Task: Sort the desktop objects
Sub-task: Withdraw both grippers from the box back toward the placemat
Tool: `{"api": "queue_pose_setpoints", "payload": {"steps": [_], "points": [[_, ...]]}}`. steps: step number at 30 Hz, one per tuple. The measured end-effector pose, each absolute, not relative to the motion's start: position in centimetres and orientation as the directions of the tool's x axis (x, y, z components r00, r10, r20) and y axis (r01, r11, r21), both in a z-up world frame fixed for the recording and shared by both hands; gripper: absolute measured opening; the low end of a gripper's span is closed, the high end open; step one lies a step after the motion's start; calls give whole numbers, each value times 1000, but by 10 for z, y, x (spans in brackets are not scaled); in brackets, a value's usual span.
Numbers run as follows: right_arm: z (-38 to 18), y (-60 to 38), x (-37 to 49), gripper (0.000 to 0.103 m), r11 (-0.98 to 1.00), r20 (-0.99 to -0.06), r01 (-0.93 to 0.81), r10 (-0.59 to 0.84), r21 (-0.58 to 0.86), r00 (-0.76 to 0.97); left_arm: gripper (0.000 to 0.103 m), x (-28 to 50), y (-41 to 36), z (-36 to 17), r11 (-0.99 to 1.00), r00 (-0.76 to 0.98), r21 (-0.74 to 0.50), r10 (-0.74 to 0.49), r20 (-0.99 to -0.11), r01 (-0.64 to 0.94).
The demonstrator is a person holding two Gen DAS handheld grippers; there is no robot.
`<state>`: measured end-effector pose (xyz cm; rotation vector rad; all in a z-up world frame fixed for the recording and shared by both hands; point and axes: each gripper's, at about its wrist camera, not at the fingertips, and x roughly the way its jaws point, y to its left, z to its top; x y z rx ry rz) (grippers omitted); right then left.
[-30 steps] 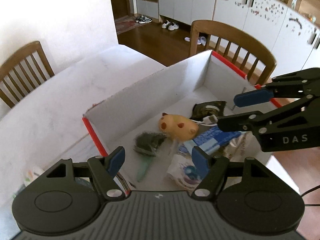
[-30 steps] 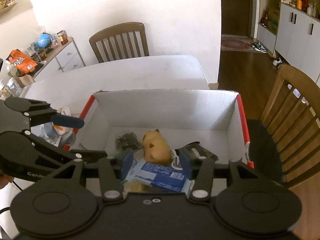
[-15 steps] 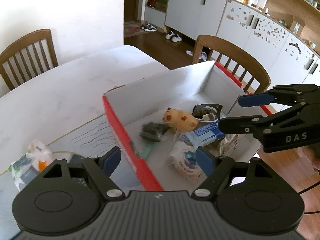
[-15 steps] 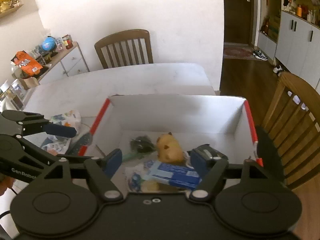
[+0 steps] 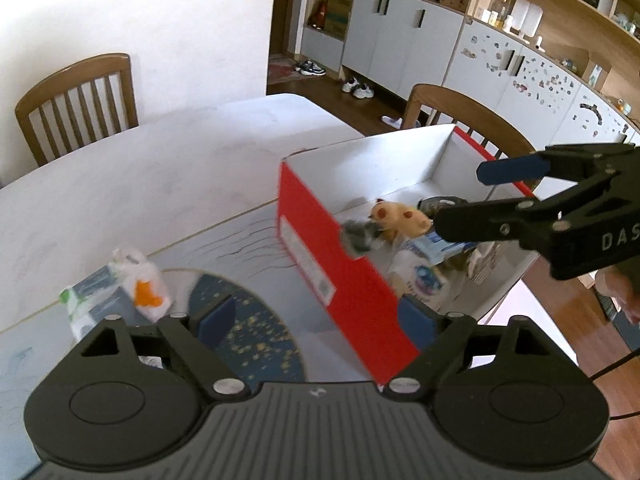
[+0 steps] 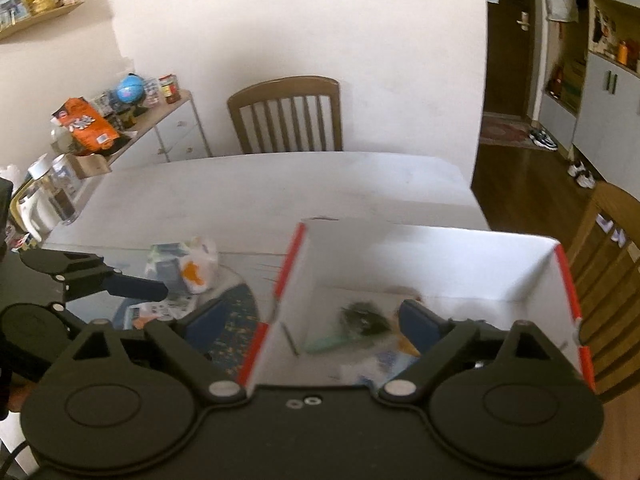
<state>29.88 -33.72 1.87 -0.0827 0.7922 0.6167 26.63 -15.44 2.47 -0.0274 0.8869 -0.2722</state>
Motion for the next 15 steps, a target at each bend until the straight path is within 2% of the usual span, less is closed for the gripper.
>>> {"api": "queue_pose_setpoints", "payload": {"steps": [2,15], "points": [[21,-328,296,96,817,-683,-555,495,155,537,103,261,-144,23,966,601,-137,-245,-760,220],[20,-250,288,98,782,-687,-604,523,151,504,103,243,-78,5,977,604,-114,-203,-771,182]]}}
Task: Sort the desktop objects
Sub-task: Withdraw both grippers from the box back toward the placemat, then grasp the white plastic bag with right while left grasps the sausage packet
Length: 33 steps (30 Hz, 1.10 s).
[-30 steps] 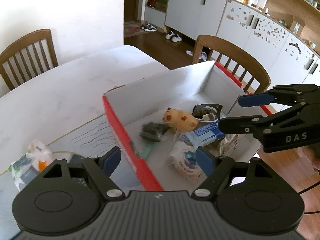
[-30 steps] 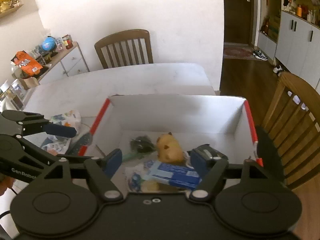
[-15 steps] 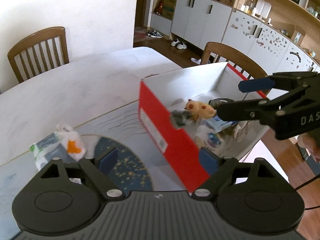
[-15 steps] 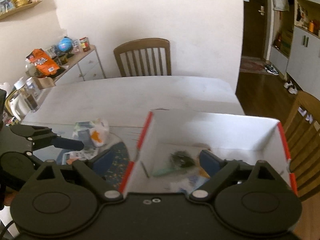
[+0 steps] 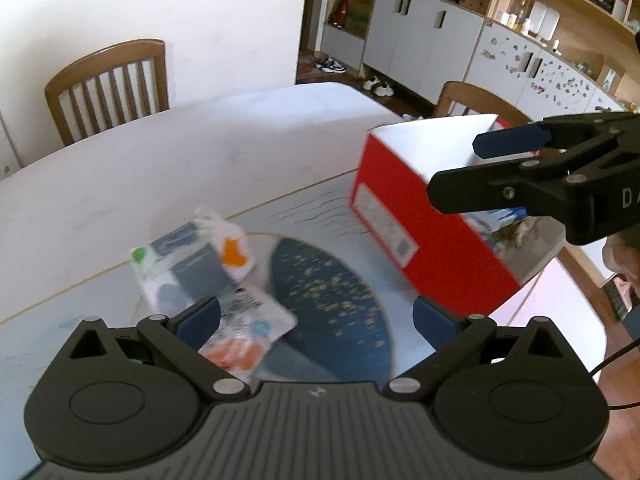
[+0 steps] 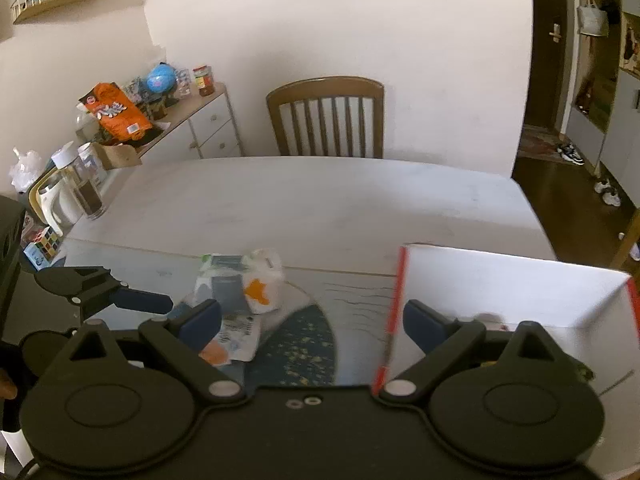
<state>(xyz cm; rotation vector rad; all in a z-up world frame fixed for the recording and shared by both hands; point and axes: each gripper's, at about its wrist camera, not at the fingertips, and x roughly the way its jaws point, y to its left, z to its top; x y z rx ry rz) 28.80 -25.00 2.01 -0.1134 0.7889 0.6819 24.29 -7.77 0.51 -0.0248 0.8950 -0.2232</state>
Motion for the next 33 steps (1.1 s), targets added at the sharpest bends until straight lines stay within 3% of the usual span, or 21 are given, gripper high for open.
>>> {"api": "queue_pose_setpoints", "payload": {"steps": [17,33], "points": [[-15,-176,308,98,768,-745,-623,500,147,441,103,248,-19,-46,963,563,-141,-249,-788,229],[-47,-127,344,98,760,-786,-628,487,166,382,103,267,-20,-79,939,550,-116,-286,-785,324]]}}
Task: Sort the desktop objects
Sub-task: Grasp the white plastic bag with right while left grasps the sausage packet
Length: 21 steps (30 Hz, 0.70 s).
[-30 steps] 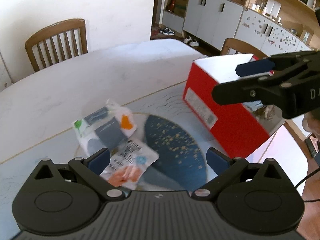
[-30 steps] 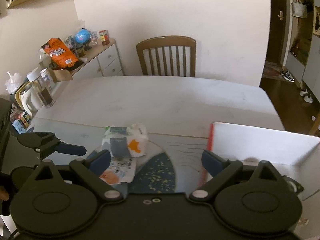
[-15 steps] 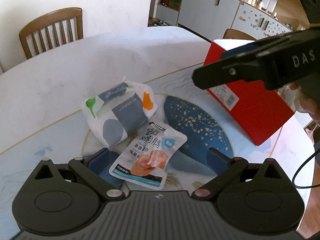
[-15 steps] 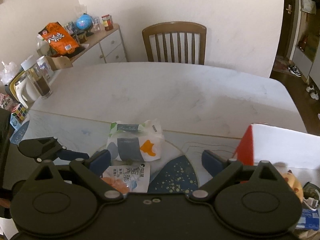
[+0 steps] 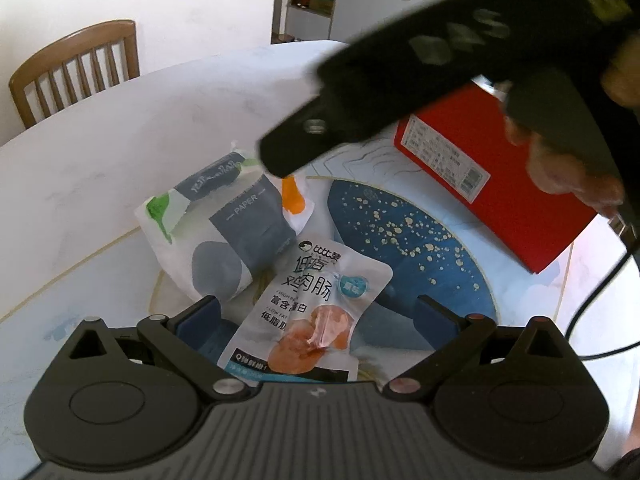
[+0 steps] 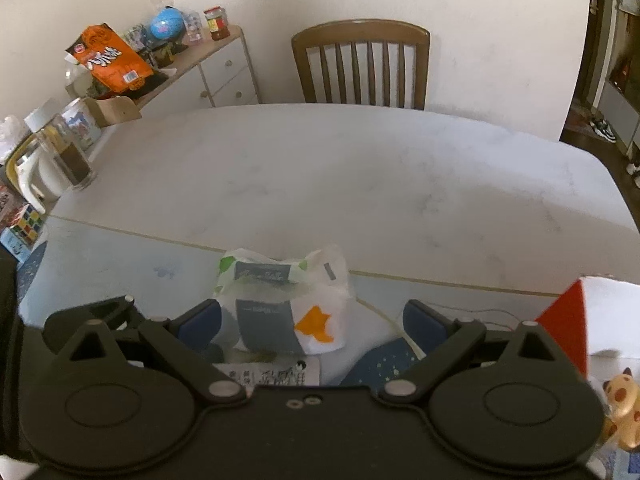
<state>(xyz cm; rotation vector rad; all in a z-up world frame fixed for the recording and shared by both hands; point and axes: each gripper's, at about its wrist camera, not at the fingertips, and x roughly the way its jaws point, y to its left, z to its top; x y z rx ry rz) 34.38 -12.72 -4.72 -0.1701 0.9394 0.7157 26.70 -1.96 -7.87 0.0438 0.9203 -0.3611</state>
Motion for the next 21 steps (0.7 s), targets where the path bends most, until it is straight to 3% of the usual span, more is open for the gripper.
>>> {"api": "queue_pose_setpoints", "payload": {"steps": [7,21], "points": [[-68,-117,363,97,790,-810,-594,444,153,383,103,270,-26,-91,942,567,-67,-254,-784,330],[-95,-111,382,82,813,-837,-563,408,152,364,102,270,-32,-103,934,583,-45,-259,-770,355]]}}
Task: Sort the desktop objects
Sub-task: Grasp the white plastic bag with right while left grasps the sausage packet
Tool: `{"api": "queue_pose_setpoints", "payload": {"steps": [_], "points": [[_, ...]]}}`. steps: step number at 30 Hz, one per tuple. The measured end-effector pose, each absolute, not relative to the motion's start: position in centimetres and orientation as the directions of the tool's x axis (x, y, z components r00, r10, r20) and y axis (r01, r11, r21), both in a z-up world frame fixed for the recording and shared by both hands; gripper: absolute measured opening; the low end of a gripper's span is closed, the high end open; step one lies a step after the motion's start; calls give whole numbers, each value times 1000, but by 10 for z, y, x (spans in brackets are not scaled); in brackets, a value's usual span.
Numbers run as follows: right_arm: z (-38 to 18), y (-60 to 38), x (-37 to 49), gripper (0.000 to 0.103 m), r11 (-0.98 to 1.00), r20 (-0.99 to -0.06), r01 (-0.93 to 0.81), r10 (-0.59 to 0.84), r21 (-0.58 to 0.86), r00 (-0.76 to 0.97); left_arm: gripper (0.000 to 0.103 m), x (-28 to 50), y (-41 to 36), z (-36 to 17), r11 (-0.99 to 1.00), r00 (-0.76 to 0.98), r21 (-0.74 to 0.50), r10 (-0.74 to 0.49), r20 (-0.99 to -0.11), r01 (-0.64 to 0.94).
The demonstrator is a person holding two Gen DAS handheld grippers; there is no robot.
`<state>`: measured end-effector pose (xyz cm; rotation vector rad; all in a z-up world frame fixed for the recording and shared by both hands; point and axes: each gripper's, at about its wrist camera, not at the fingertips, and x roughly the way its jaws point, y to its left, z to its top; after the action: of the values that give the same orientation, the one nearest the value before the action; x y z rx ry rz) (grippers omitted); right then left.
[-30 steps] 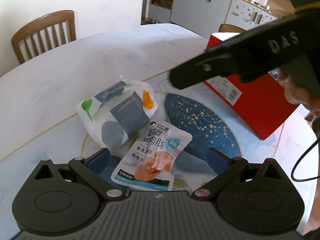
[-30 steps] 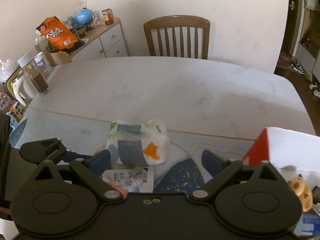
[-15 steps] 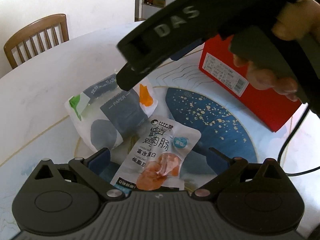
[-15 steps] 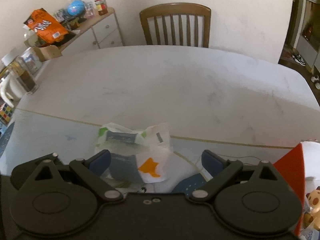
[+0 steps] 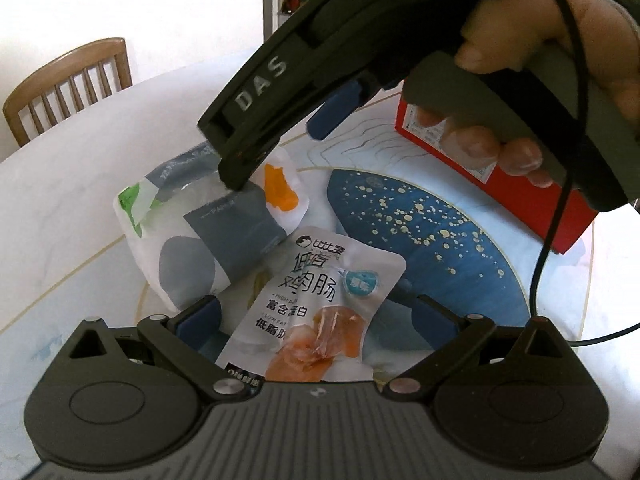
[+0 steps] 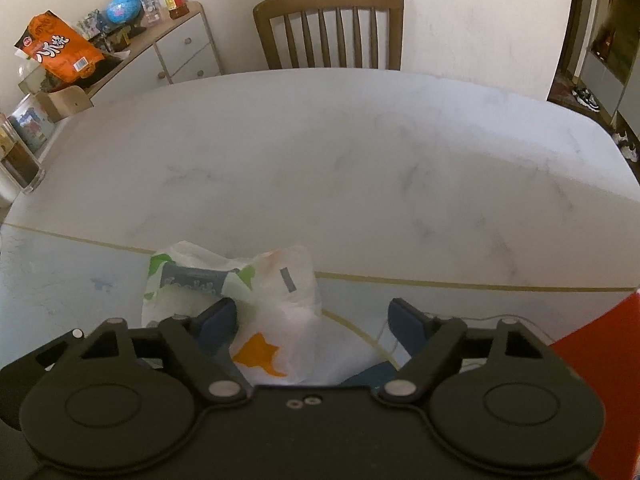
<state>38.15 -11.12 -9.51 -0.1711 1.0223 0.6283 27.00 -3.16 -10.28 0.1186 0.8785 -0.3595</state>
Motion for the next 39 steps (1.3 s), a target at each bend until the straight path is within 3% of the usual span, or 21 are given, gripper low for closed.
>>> {"api": "queue_pose_setpoints", "payload": {"steps": [12,14,18,20,31,39], "points": [[-104,-105,384,62,803,-844,-568,424,183,327,96,265,-38,-106,936,609,8,-224,-761,353],[-104,-104,383,53,800,-844,-569,428,189,321,89,263,-39,-105,935,614,9,-226,-756,355],[-101,-104,381,45,789,-840,-584,439,192,318,79,260,-41,-102,931,620,10,-234,-749,364],[-100,-103,380,40,785,-840,-589,442,192,316,66,260,-41,-101,933,625,11,-233,-745,360],[-89,-108,373,25,792,-824,-585,444,177,351,61,257,-38,-98,943,630,-21,-239,-739,333],[-75,-115,369,24,795,-806,-571,468,205,362,59,251,-38,-94,948,631,-32,-236,-739,317]]}}
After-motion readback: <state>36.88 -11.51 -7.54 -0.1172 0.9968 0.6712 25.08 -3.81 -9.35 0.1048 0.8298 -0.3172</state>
